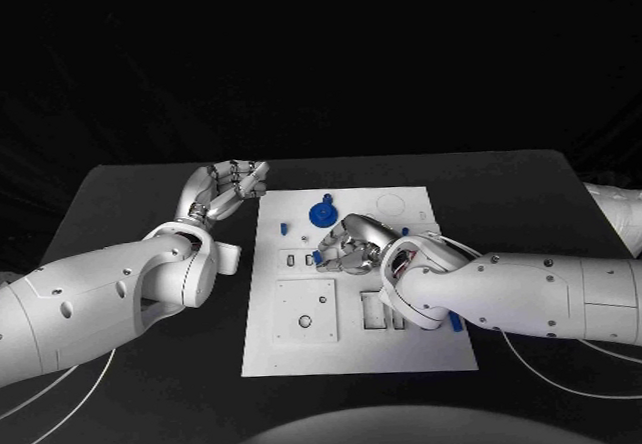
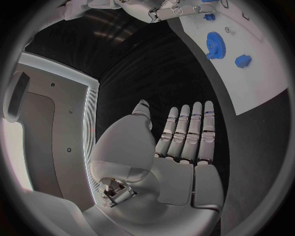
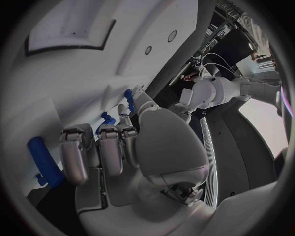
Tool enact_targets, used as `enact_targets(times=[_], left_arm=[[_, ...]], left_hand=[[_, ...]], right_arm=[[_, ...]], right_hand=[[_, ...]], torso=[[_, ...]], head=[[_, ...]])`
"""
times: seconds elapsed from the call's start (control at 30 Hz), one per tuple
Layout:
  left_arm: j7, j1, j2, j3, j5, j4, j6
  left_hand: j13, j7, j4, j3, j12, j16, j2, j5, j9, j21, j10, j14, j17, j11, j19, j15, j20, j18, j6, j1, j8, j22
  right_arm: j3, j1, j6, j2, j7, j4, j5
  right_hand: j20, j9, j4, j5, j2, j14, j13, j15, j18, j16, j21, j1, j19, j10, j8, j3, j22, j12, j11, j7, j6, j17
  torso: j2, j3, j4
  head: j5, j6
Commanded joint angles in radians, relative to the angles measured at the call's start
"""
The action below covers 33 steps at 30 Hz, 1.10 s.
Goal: Assemble the parts on the task board
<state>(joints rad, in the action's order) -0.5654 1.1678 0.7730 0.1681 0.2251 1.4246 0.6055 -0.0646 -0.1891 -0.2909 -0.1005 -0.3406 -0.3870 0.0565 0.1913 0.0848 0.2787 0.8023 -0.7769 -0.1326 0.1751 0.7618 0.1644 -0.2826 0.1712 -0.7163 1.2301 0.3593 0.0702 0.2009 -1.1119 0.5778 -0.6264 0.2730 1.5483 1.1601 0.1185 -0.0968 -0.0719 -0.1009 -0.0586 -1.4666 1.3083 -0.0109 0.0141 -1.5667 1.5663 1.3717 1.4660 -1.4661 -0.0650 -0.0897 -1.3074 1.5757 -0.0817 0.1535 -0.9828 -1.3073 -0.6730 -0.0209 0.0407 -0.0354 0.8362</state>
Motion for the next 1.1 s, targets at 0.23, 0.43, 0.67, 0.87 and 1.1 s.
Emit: enact_targets(times=[0.23,0.43,0.67,0.87,1.1], left_arm=[[-0.01,0.001,-0.001,-0.001,0.005,0.004,-0.007],[-0.009,0.001,0.001,-0.001,0.005,0.005,-0.008],[0.006,0.005,0.013,-0.001,0.027,0.017,-0.006],[0.072,0.04,0.035,-0.003,0.089,0.043,-0.007],[0.284,0.112,0.038,-0.002,0.242,0.063,-0.089]], left_hand=[[0.0,-0.033,0.0,-0.008,0.007,-0.004,0.007,0.005,0.001,-0.004,0.004,0.009,-0.001,0.005,-0.006,-0.001,0.001,0.011,-0.007,0.0,-0.003,0.0],[0.0,-0.033,0.0,-0.009,0.007,-0.005,0.008,0.006,0.001,-0.004,0.004,0.01,-0.001,0.005,-0.007,-0.001,0.001,0.011,-0.008,0.003,-0.005,0.0],[0.0,-0.035,0.0,-0.015,0.009,-0.007,0.008,0.007,0.0,-0.005,0.001,0.01,-0.001,0.006,-0.008,0.0,0.001,0.011,-0.002,0.009,-0.012,0.0],[-0.015,-0.028,-0.001,-0.05,-0.039,-0.056,0.013,0.008,-0.006,0.036,0.099,-0.065,-0.024,-0.011,0.055,-0.023,0.02,0.015,0.034,0.01,-0.038,0.018],[-0.097,0.043,-0.001,-0.103,-0.193,-0.221,0.003,0.009,-0.011,0.202,0.466,-0.357,-0.133,-0.104,0.27,-0.129,0.117,0.015,0.094,-0.011,-0.054,0.096]], right_arm=[[0.0,0.001,0.024,-0.007,-0.012,0.011,0.024],[0.0,0.001,0.055,-0.017,-0.032,0.021,0.022],[0.0,-0.029,0.122,-0.049,-0.11,0.056,-0.009],[-0.001,-0.1,0.181,-0.106,-0.2,0.113,-0.084],[0.0,-0.187,0.144,-0.194,-0.27,0.18,-0.234]], right_hand=[[0.009,0.004,-0.002,-0.007,-0.015,-0.104,0.262,-0.01,-0.014,-0.004,0.004,0.003,0.105,-0.105,0.003,-0.001,-0.263,-0.005,-0.009,0.002,0.021,-0.263],[0.011,0.006,-0.007,-0.002,-0.02,-0.104,0.262,-0.011,-0.014,-0.004,0.004,-0.002,0.105,-0.105,0.002,0.0,-0.263,-0.005,-0.01,0.003,0.031,-0.263],[0.019,0.008,-0.053,0.017,-0.046,-0.104,0.262,-0.02,-0.014,-0.004,0.004,-0.036,0.105,-0.105,-0.003,0.011,-0.263,-0.005,-0.013,0.006,0.049,-0.263],[0.032,0.009,-0.116,-0.012,-0.037,-0.104,0.262,-0.035,-0.014,-0.004,0.004,-0.083,0.105,-0.105,-0.005,0.017,-0.263,-0.005,-0.019,0.015,0.061,-0.263],[0.054,0.011,-0.199,-0.072,0.051,-0.104,0.262,-0.06,-0.014,-0.004,0.004,-0.181,0.105,-0.105,-0.005,0.036,-0.263,-0.005,-0.046,0.044,0.086,-0.263]], torso=[[-0.001,0.0001,-0.0002],[0.0,0.0003,-0.002],[0.0,0.001,-0.0028],[0.001,0.0023,-0.0014],[0.002,0.002,-0.0015]], head=[[0.001,0.0],[0.006,0.004],[0.012,0.003],[0.019,0.008],[0.027,0.014]])
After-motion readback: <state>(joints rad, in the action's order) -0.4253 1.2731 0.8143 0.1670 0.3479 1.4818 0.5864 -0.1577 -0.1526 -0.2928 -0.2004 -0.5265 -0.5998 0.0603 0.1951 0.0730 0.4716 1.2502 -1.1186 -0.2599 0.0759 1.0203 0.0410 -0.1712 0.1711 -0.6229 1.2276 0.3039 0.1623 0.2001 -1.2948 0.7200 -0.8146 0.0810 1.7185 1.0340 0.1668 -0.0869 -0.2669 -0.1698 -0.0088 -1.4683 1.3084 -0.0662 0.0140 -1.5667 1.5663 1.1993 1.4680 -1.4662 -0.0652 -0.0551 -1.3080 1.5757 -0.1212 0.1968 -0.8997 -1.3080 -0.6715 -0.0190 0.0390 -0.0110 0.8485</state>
